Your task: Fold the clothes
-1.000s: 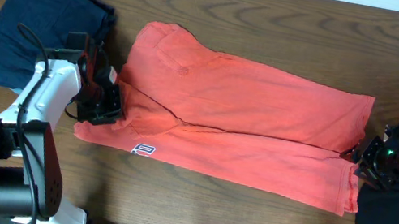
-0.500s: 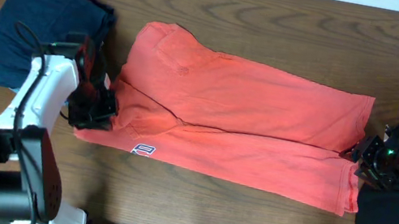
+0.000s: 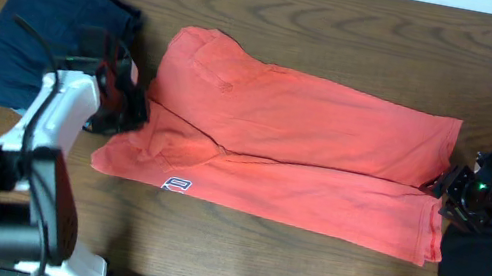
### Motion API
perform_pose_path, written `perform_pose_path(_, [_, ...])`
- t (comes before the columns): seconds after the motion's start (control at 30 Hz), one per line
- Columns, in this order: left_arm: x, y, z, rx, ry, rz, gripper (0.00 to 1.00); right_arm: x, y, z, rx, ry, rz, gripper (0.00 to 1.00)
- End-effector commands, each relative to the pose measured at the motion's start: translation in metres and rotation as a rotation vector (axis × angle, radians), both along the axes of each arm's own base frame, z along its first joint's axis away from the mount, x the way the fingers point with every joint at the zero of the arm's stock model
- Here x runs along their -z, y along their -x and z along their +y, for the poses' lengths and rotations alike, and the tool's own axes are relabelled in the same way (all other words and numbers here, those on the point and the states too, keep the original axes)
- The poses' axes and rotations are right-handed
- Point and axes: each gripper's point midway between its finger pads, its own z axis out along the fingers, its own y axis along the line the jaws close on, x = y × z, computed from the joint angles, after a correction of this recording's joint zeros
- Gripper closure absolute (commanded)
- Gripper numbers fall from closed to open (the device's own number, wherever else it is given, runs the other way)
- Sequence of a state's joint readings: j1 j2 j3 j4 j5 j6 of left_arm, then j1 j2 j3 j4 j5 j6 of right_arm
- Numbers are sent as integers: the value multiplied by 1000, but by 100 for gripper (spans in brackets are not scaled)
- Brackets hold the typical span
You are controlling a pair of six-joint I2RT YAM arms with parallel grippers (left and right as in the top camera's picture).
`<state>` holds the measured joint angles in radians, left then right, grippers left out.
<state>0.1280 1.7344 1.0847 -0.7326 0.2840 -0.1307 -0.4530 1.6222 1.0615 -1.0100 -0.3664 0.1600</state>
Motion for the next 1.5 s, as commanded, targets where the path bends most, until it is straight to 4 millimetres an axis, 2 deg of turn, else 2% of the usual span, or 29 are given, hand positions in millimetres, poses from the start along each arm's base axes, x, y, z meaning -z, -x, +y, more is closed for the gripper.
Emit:
perform_pose_path(0.0, [26, 19, -1, 7, 0, 98, 95, -6, -6, -1, 2, 13, -20, 40])
perform_pose_path(0.17, [34, 26, 3, 4, -24, 146, 94, -6, -7, -1, 1, 15, -24, 40])
perform_pose_path(0.27, [27, 29, 3, 2, -21, 160, 94, -6, -8, -2, 1, 17, -30, 40])
perform_pose_path(0.33, [14, 27, 3, 2, -21, 163, 93, -6, -12, -3, 1, 24, -45, 41])
perform_pose_path(0.37, [6, 25, 3, 2, -21, 158, 88, -6, -15, -4, 2, 28, -57, 41])
perform_pose_path(0.4, [-4, 21, 4, 2, -22, 146, 77, -7, -19, -5, 1, 26, -77, 41])
perform_pose_path(0.43, [-14, 17, 3, 2, -20, 129, 70, -8, -22, -5, 0, 24, -94, 40])
perform_pose_path(0.57, [-59, -5, 3, 3, -13, 10, 55, -14, -35, -3, -4, 1, -156, 39])
perform_pose_path(0.67, [-87, -27, -6, 14, 37, -130, 39, -16, -41, -3, -6, -1, -184, 39])
perform_pose_path(0.8, [-103, -57, -27, 68, 107, -281, 38, -18, -44, -2, -40, 1, -210, 38])
perform_pose_path(0.9, [-100, -74, -44, 157, 96, -344, 38, -21, -46, 4, -85, -28, -245, 39])
perform_pose_path(1.0, [-84, -91, -64, 209, 102, -367, 38, -22, -47, 5, -94, -33, -254, 37])
perform_pose_path(1.13, [-60, -120, -81, 249, 104, -421, 38, -23, -52, 3, -89, -24, -274, 36])
perform_pose_path(1.3, [-25, -152, -85, 257, 101, -476, 38, -24, -54, 2, -79, -23, -278, 34])
perform_pose_path(1.47, [4, -171, -85, 258, 99, -507, 38, -23, -52, 3, -78, -26, -271, 34])
